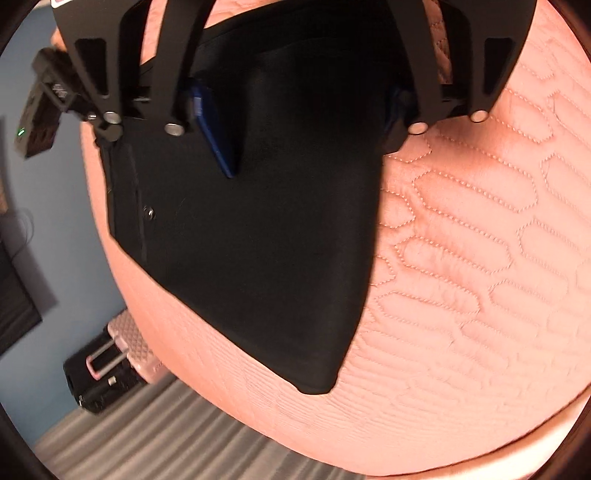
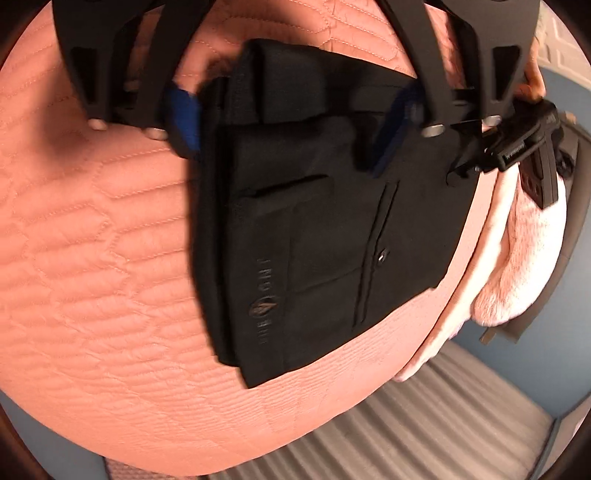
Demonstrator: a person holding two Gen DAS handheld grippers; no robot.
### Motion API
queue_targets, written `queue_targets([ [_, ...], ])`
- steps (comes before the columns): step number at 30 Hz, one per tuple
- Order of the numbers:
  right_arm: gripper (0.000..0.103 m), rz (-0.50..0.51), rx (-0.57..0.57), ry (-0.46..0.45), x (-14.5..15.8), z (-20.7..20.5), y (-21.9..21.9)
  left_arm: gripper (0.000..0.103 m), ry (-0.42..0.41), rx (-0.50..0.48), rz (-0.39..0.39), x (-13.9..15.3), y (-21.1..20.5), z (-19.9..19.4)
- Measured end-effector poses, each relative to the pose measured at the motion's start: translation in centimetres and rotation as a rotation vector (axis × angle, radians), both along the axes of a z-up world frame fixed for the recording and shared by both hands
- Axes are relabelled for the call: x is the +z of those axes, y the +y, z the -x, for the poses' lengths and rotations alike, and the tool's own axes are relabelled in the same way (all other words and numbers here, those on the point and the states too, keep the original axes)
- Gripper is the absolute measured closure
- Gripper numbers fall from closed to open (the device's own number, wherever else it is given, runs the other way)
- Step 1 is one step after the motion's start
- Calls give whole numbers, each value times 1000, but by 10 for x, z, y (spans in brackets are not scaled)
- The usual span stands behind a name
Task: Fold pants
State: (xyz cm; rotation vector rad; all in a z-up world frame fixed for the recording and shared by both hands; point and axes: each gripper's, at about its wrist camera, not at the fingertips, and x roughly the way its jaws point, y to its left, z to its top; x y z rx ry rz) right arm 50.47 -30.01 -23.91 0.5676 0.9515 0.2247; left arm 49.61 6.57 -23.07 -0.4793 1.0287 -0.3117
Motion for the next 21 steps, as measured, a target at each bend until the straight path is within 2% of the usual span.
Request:
queue_targets([
  [1,39,-37,-6,3,-1,1,-5,50,-1,2,21,1,3,1],
  [4,39,-70,4,16,-4,-2,-10,51,-4,-2,25,-1,4,1],
  [6,33,-63,-1,23,-5,-6,-6,49,2,-4,26,-2,6,0],
  [8,29,-38,-12,20,-2,-9,1,41,18,3,61,-5,12,-2],
  [10,35,24,-19,3,1,-7,5,43,18,-10,10,0,5,-3],
  [11,47,36,-18,4,0,-7,6,51,9,-18,-24,5,0,-2],
  [12,55,15,-21,0,1,-7,4,56,-4,-24,-40,9,-3,0],
  [13,65,-13,-21,2,1,-7,3,70,-16,-28,-43,15,-5,3],
  [14,70,-16,-18,2,5,-6,4,80,-21,-28,-43,17,-6,5],
  [16,73,14,-6,-17,16,-4,8,85,-23,-19,-64,26,-8,9],
  [20,75,40,37,-85,59,18,18,96,-60,-42,-86,57,-9,29],
  [21,76,49,55,-97,69,27,16,96,-73,-56,-95,65,-9,39],
])
